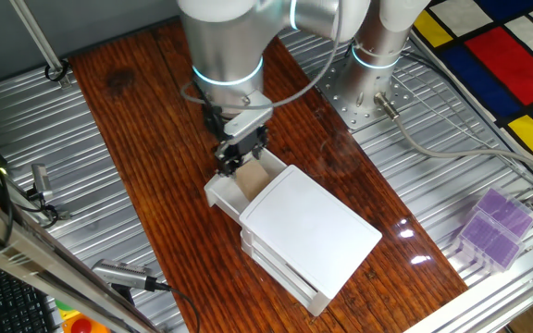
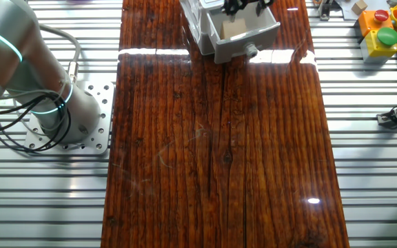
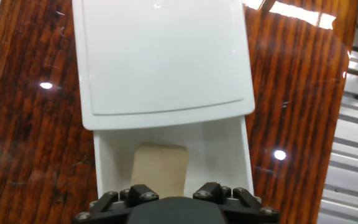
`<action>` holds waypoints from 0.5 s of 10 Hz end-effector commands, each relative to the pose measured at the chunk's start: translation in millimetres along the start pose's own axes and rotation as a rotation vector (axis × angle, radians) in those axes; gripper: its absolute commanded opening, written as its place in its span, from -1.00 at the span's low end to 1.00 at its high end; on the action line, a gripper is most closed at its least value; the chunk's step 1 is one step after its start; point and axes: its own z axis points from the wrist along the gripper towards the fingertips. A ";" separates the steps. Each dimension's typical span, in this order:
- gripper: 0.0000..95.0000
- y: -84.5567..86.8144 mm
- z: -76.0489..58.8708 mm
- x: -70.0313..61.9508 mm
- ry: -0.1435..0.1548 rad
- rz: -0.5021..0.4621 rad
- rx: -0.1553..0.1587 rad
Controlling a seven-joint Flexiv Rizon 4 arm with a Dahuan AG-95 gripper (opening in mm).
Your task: Take something out of a drawer
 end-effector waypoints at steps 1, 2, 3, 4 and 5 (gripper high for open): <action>0.20 -1.3 7.8 -4.6 0.005 0.000 0.003; 0.60 -0.8 9.8 -5.7 0.007 -0.001 0.005; 0.60 -0.8 11.0 -5.6 0.007 -0.005 0.005; 0.60 -1.8 14.2 -4.5 0.005 -0.005 0.005; 0.60 -2.8 17.8 -3.9 0.003 -0.003 0.006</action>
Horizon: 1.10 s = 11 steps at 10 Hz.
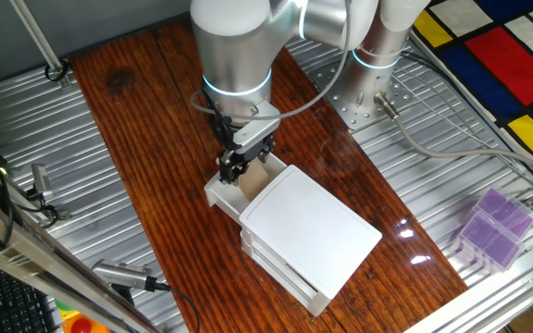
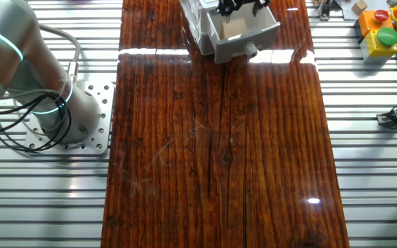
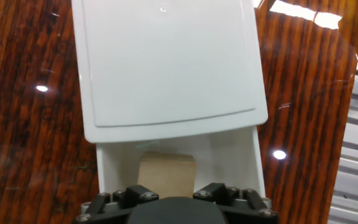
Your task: Take something out of a drawer
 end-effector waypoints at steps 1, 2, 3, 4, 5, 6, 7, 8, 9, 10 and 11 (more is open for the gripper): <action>0.60 -1.8 6.8 1.1 0.000 0.014 0.003; 0.60 -2.3 8.9 1.0 -0.001 0.024 0.003; 0.60 -2.5 10.5 0.4 -0.003 0.030 0.004; 0.60 -3.0 12.1 -0.6 -0.001 0.033 0.003; 0.60 -3.1 13.7 -0.9 0.000 0.031 0.003; 0.60 -2.4 16.2 -0.8 0.002 0.032 0.003; 0.60 -1.7 18.5 -0.5 0.001 0.036 0.005; 0.60 -0.2 21.5 -0.3 0.000 0.041 0.006; 0.60 1.5 24.6 -0.9 -0.001 0.045 0.006; 0.60 2.4 26.1 -1.3 -0.001 0.047 0.006; 0.60 3.5 27.8 -1.7 -0.001 0.048 0.006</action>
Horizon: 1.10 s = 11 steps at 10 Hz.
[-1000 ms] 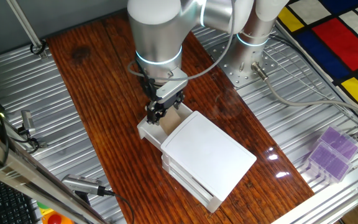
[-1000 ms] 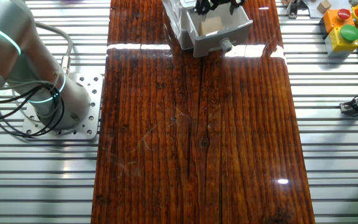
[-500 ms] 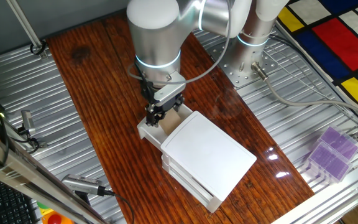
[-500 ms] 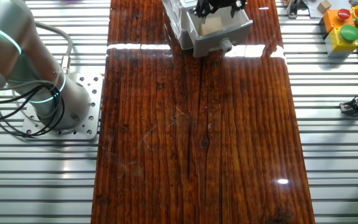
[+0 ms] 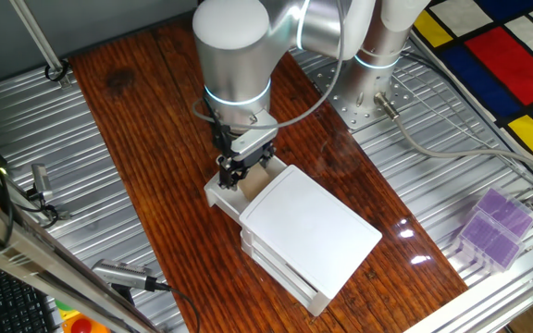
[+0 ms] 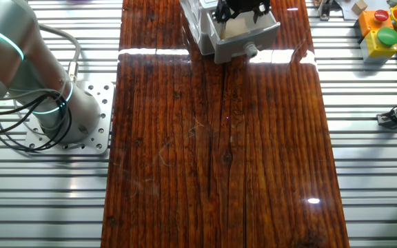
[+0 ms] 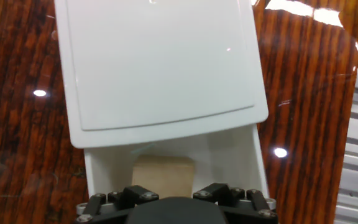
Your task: Take something out of a drawer
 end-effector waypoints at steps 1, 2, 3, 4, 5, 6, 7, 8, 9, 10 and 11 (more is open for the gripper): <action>0.60 -0.1 2.3 -0.6 -0.001 -0.002 0.001; 0.60 0.4 3.2 -0.9 0.001 -0.004 0.000; 0.60 1.2 4.3 -1.0 0.001 -0.003 0.001; 0.60 2.2 5.5 -1.2 0.001 -0.004 0.002; 0.60 3.4 6.5 -1.3 0.002 -0.003 0.003; 0.60 5.1 7.9 -1.3 0.002 -0.003 0.005; 0.60 6.6 9.0 -1.4 0.003 -0.003 0.006; 0.60 7.9 10.0 -1.3 0.004 -0.003 0.009; 0.60 8.1 10.5 -1.3 0.004 0.000 0.010; 0.60 8.0 11.6 -1.3 0.003 0.003 0.011; 0.60 7.8 12.7 -1.4 0.003 0.002 0.013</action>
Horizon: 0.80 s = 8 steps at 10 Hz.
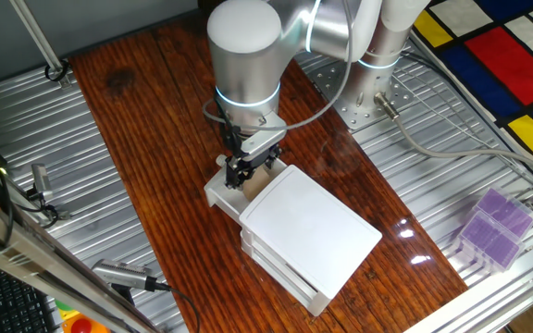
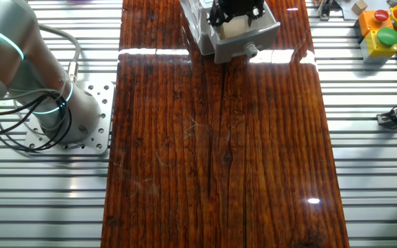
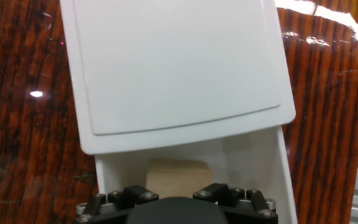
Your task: Take something out of a drawer
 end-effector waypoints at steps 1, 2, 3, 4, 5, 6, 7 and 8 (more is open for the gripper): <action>0.60 -1.4 2.6 -0.4 0.002 -0.001 0.004; 0.20 -1.6 3.8 -0.3 0.002 0.000 0.004; 0.20 -1.7 4.5 -0.3 0.001 0.001 0.007; -1.00 -1.7 4.6 -0.3 0.001 0.015 0.007; -1.00 -1.7 4.7 -0.3 0.002 0.021 0.007; -1.00 -1.6 4.4 -0.3 0.002 0.035 0.006; -1.00 -1.5 3.5 -0.5 -0.001 0.048 0.003; -1.00 -1.2 1.7 -1.0 -0.003 0.060 0.003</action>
